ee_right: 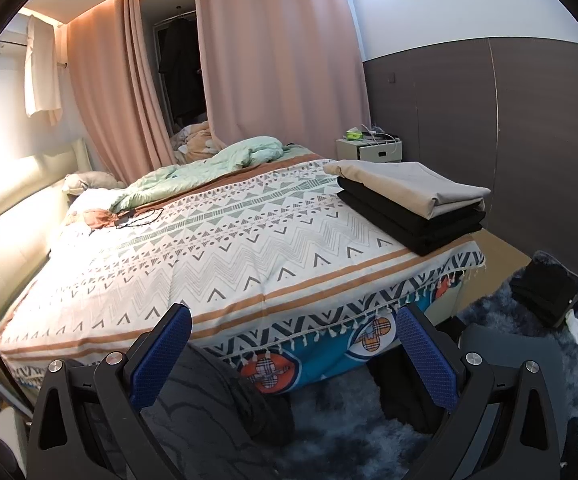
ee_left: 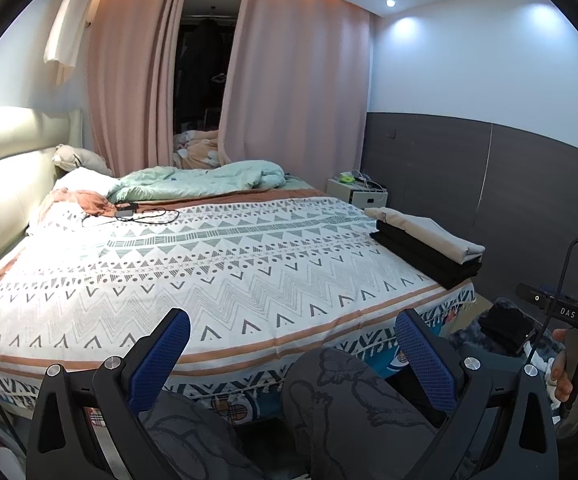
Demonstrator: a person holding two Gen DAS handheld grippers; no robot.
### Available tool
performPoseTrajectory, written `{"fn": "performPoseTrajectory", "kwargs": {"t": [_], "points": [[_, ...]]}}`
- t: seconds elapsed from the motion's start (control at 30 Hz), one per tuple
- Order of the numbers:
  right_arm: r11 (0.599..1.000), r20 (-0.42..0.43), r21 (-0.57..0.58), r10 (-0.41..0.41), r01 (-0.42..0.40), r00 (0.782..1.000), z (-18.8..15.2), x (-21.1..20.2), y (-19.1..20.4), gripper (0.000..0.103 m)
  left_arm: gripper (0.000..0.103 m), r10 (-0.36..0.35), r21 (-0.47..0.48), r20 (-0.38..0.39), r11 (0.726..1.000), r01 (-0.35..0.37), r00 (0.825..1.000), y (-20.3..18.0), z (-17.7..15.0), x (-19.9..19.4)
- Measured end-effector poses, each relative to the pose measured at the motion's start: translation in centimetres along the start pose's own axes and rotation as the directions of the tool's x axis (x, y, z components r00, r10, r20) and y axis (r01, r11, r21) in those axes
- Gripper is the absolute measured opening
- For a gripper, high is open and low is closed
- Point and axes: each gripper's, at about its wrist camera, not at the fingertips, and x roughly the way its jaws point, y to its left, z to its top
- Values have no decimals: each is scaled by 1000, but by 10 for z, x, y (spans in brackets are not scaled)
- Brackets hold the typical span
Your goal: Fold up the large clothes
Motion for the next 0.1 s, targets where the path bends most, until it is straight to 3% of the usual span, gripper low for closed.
{"fn": "performPoseTrajectory", "kwargs": {"t": [0.1], "points": [[1000,-9,-2,-3,3,1000,1,7,0,103,102,1,-14,6,1000,-1,1000,5,2,2]]}}
